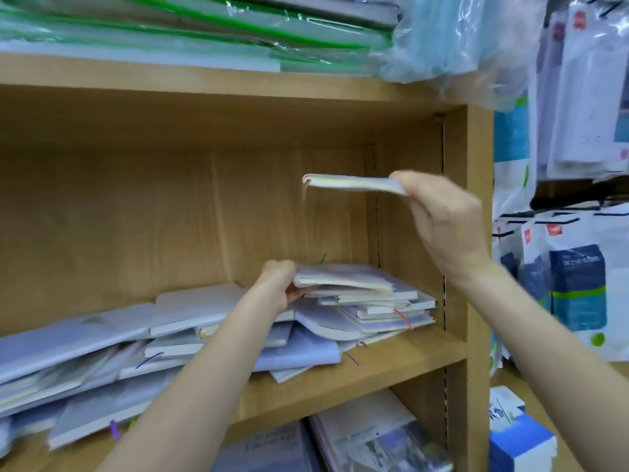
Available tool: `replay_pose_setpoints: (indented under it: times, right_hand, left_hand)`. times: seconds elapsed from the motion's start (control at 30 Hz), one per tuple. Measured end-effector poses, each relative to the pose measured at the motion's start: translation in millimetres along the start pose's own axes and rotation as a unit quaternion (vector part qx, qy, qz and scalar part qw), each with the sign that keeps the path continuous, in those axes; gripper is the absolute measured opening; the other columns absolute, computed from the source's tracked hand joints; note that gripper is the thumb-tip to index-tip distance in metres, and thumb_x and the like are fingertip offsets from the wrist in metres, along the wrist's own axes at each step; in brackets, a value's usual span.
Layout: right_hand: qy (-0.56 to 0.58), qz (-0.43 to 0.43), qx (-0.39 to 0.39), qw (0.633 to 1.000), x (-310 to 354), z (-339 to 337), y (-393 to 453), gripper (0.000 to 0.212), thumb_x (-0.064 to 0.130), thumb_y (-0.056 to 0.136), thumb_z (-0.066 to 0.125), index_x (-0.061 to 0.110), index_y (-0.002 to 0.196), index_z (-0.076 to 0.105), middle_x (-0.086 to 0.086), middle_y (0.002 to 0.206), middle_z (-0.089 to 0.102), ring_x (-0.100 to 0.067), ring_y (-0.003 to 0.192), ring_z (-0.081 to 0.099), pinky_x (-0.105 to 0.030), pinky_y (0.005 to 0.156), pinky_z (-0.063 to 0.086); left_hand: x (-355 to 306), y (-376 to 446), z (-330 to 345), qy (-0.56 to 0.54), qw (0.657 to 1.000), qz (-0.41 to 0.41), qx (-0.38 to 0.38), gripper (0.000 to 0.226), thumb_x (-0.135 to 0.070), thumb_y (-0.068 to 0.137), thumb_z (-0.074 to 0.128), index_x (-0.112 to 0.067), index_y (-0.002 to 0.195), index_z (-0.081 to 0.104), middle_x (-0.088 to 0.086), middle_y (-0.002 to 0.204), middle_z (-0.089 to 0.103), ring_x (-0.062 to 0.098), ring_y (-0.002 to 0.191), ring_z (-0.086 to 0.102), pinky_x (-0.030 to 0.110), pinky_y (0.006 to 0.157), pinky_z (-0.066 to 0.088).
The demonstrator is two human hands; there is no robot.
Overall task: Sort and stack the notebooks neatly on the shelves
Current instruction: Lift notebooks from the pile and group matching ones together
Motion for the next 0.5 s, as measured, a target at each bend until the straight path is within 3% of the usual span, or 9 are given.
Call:
replay_pose_setpoints:
  times: [0.07, 0.1, 0.17, 0.2, 0.23, 0.3, 0.37, 0.43, 0.5]
  right_hand:
    - [0.059, 0.044, 0.1, 0.992, 0.3, 31.4, -30.8, 0.023, 0.006, 0.088, 0.055, 0.003, 0.105, 0.069, -0.012, 0.101, 0.071, -0.027, 0.092, 0.069, -0.038, 0.088, 0.051]
    - [0.089, 0.074, 0.188, 0.975, -2.4, 49.3, -50.1, 0.024, 0.006, 0.088, 0.057, 0.004, 0.108, 0.069, -0.012, 0.104, 0.071, -0.027, 0.095, 0.068, -0.041, 0.094, 0.049]
    - [0.138, 0.146, 0.372, 0.906, -5.2, 70.6, -89.4, 0.028, 0.016, 0.094, 0.055, 0.01, 0.12, 0.063, -0.006, 0.118, 0.066, -0.023, 0.109, 0.063, -0.041, 0.105, 0.04]
    - [0.159, 0.167, 0.418, 0.879, -5.3, 72.7, -103.8, 0.034, 0.026, 0.096, 0.051, 0.013, 0.126, 0.059, -0.003, 0.125, 0.062, -0.02, 0.117, 0.058, -0.036, 0.106, 0.038]
    - [0.161, 0.164, 0.432, 0.872, -4.8, 71.4, -110.4, 0.043, 0.037, 0.096, 0.044, 0.015, 0.131, 0.055, -0.001, 0.131, 0.058, -0.018, 0.124, 0.051, -0.03, 0.107, 0.035]
    - [0.086, 0.109, 0.458, 0.878, -2.8, 71.6, -113.2, 0.062, 0.055, 0.089, 0.035, 0.016, 0.136, 0.048, -0.002, 0.141, 0.048, -0.021, 0.136, 0.037, -0.033, 0.112, 0.022]
    - [-0.007, -0.01, 0.439, 0.898, 10.9, 75.6, -107.4, 0.061, 0.05, 0.082, 0.059, 0.013, 0.13, 0.054, -0.009, 0.134, 0.054, -0.026, 0.129, 0.046, -0.043, 0.111, 0.026]
    - [-0.015, -0.054, 0.37, 0.927, 23.4, 81.0, -102.4, 0.055, 0.032, 0.062, 0.085, 0.006, 0.107, 0.067, -0.011, 0.098, 0.07, -0.029, 0.091, 0.067, -0.043, 0.083, 0.053]
    - [-0.006, -0.029, 0.324, 0.946, 30.0, 86.2, -95.9, 0.032, 0.023, 0.067, 0.082, 0.005, 0.091, 0.07, -0.009, 0.076, 0.068, -0.03, 0.069, 0.066, -0.038, 0.051, 0.056]
  left_hand:
    - [1.6, 3.0, 2.9, 0.05, 0.998, 0.023, -0.019, 0.026, 0.0, 0.093, 0.043, 0.007, 0.118, 0.047, 0.018, 0.094, 0.056, 0.03, 0.083, 0.058, 0.033, 0.066, 0.057]
    - [2.1, 4.5, 2.2, 0.065, 0.997, 0.029, -0.029, 0.027, -0.002, 0.092, 0.045, 0.009, 0.117, 0.048, 0.02, 0.095, 0.056, 0.03, 0.087, 0.058, 0.038, 0.078, 0.054]
    - [4.3, 3.8, -3.5, 0.053, 0.998, 0.033, -0.032, 0.024, 0.0, 0.09, 0.046, 0.011, 0.11, 0.054, 0.023, 0.092, 0.059, 0.028, 0.081, 0.055, 0.037, 0.076, 0.05]
    - [6.1, -3.4, -6.0, 0.036, 0.999, 0.028, -0.01, 0.019, 0.001, 0.09, 0.045, 0.01, 0.103, 0.056, 0.023, 0.088, 0.061, 0.026, 0.074, 0.054, 0.036, 0.071, 0.048]
    - [8.9, -9.9, -7.4, 0.016, 1.0, 0.017, 0.017, 0.016, 0.002, 0.091, 0.043, 0.008, 0.092, 0.058, 0.02, 0.082, 0.06, 0.025, 0.069, 0.054, 0.036, 0.068, 0.048]
    - [13.6, -22.5, -4.5, -0.023, 0.997, 0.001, 0.072, 0.023, -0.001, 0.096, 0.04, -0.001, 0.078, 0.056, 0.013, 0.075, 0.057, 0.021, 0.07, 0.054, 0.034, 0.073, 0.048]
    - [13.7, -27.5, 0.5, -0.057, 0.994, 0.012, 0.095, 0.023, -0.009, 0.098, 0.041, -0.004, 0.08, 0.055, 0.011, 0.078, 0.058, 0.019, 0.074, 0.056, 0.032, 0.077, 0.048]
    - [15.4, -27.2, 3.4, -0.1, 0.99, 0.014, 0.096, 0.02, -0.015, 0.099, 0.04, -0.003, 0.09, 0.053, 0.011, 0.084, 0.06, 0.019, 0.078, 0.057, 0.038, 0.09, 0.048]
    - [20.8, -22.7, 3.1, -0.121, 0.988, 0.012, 0.09, 0.02, -0.017, 0.1, 0.039, -0.003, 0.093, 0.052, 0.012, 0.089, 0.059, 0.02, 0.081, 0.058, 0.038, 0.096, 0.045]
Point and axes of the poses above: each hand's wrist, its own y-axis towards the middle knuckle, its own z-axis out of the palm, x = y × z, the point moved 6 cm from there along y, towards the middle knuckle
